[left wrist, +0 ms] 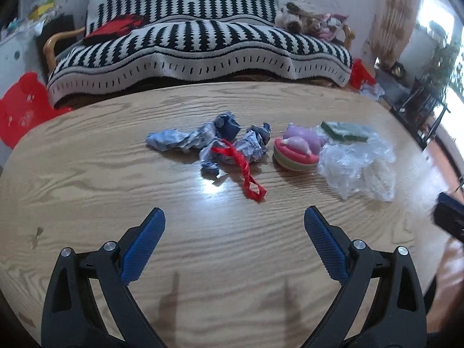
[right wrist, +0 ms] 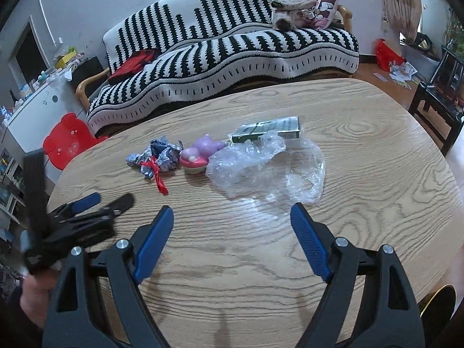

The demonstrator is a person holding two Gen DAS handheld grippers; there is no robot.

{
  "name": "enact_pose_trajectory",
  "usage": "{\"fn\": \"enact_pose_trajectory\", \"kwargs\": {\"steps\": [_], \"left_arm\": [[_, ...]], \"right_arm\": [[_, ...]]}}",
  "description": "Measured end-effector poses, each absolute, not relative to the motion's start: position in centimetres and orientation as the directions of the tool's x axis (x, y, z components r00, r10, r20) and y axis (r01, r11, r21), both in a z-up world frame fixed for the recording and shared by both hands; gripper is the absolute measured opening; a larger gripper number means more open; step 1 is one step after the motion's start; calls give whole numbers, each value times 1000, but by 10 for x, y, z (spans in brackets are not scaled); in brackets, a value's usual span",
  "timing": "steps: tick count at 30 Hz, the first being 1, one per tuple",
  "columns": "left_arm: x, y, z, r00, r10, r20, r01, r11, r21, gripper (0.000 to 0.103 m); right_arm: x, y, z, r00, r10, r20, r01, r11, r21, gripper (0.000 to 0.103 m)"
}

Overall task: Collect trash
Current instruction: 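Grasp the red ribbon with the left tool while the right tool grasps a foil wrapper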

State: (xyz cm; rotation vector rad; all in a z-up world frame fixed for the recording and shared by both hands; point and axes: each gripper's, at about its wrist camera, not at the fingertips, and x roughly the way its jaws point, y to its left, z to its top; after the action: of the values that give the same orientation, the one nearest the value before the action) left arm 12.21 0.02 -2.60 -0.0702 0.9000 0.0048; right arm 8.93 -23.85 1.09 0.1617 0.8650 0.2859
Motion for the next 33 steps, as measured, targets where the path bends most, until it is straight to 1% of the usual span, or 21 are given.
{"fn": "enact_pose_trajectory", "kwargs": {"steps": [1,4,6,10,12,14,16,19,21,24,29,33], "left_arm": [[129,-4,-33,618,-8,-786,-34,999,-37,94],[145,-5,-46,609,3,-793,-50,998,-34,93],[156,-5,-55,602,16,-798,-70,997,-33,88],[170,-6,-68,584,-15,-811,-75,995,-73,72],[172,-10,-69,597,-6,-802,-68,996,-58,65],[173,-15,-68,600,-21,-800,-32,998,-50,40],[171,-14,-67,589,-38,-808,-19,998,-61,21],[164,1,-63,559,-96,-823,-38,989,-141,20],[154,8,-57,561,-79,-824,-34,992,-118,20],[138,26,-51,543,-109,-832,-39,987,-154,20],[105,51,-43,520,-119,-846,-36,986,-160,19],[77,76,-43,507,-180,-843,-28,974,-224,19]], "right_arm": [[91,-240,10,613,311,-726,-180,950,255,80],[94,-241,7,608,309,-732,-179,951,252,80],[99,-239,4,600,308,-738,-180,951,250,80],[104,-233,0,591,312,-744,-189,950,248,80],[108,-227,-2,586,315,-746,-198,949,245,80],[112,-219,-4,582,317,-749,-209,948,239,80],[116,-213,-6,580,322,-749,-219,946,237,80],[123,-199,-9,573,330,-750,-239,943,232,80],[130,-187,-13,568,334,-752,-254,940,227,80],[140,-169,-20,557,341,-757,-271,937,223,80],[152,-136,-32,530,375,-760,-295,922,249,80],[160,-113,-44,516,344,-785,-294,931,215,80]]}}
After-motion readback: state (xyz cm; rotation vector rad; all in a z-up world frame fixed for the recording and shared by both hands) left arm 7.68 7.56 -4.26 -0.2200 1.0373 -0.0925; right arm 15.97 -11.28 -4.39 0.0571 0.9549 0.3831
